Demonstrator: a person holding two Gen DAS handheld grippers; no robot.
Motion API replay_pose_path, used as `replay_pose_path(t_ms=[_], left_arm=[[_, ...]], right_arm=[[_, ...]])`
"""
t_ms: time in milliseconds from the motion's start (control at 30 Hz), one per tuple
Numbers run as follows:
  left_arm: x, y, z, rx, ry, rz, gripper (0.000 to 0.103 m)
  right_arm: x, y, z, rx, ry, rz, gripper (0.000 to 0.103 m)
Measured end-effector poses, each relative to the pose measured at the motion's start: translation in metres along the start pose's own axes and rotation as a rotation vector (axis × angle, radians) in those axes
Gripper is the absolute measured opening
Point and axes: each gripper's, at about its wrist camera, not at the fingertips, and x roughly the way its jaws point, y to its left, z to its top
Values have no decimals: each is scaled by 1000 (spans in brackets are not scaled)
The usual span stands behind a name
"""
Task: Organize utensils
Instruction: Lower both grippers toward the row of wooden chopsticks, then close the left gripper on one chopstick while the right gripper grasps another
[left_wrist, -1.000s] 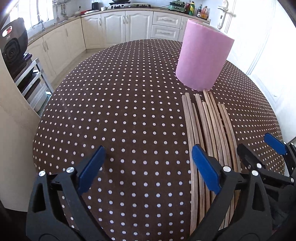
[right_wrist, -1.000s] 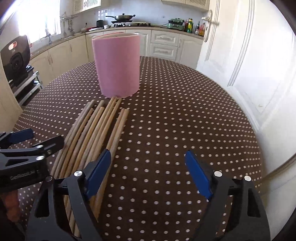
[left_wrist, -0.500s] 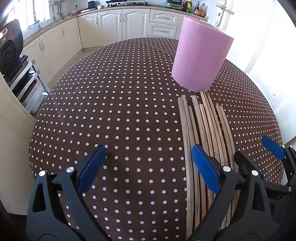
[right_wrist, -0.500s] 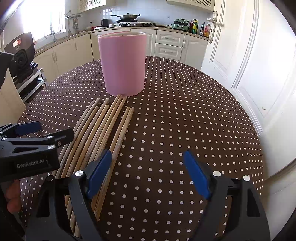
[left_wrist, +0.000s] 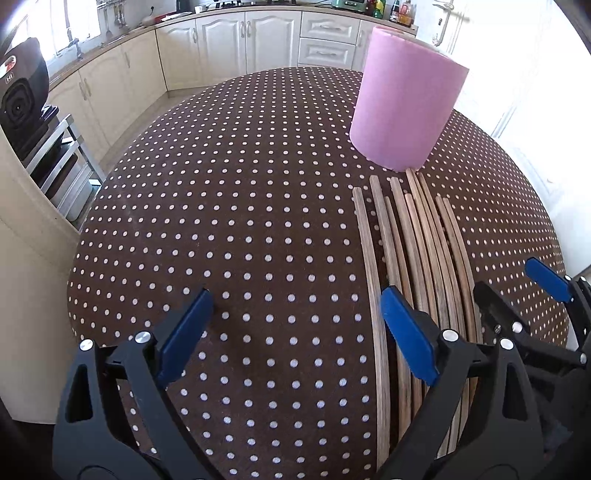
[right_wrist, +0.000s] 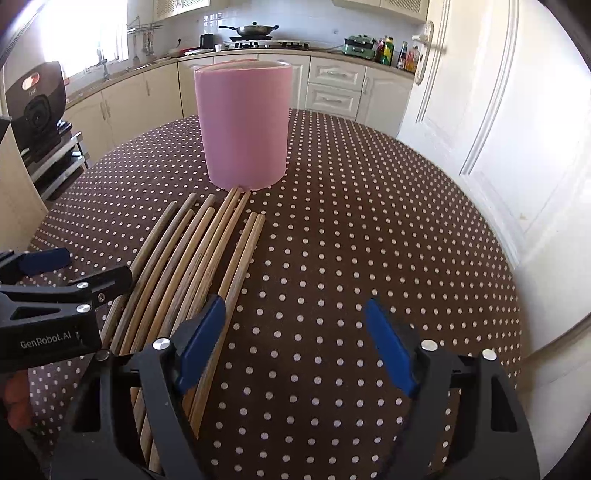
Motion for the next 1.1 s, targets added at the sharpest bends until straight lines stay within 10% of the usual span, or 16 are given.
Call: replay_pose_path(t_ms=[367, 667, 800, 900, 1100], left_arm=[[4, -2, 0, 0, -10, 49, 85], [-7, -13, -8, 38, -71, 33, 41], [-9, -16, -12, 86, -95, -28, 13], [-13, -13, -16, 121, -88, -73, 9], [-20, -3, -21, 149, -55, -165, 7]], right_arm=[[7, 4, 8, 10, 17, 28, 71], [4, -5, -2, 25, 49, 11, 66], [1, -4, -4, 10, 43, 25, 53], [0, 2, -4, -24, 24, 67, 19], [4, 0, -1, -55, 11, 142, 5]])
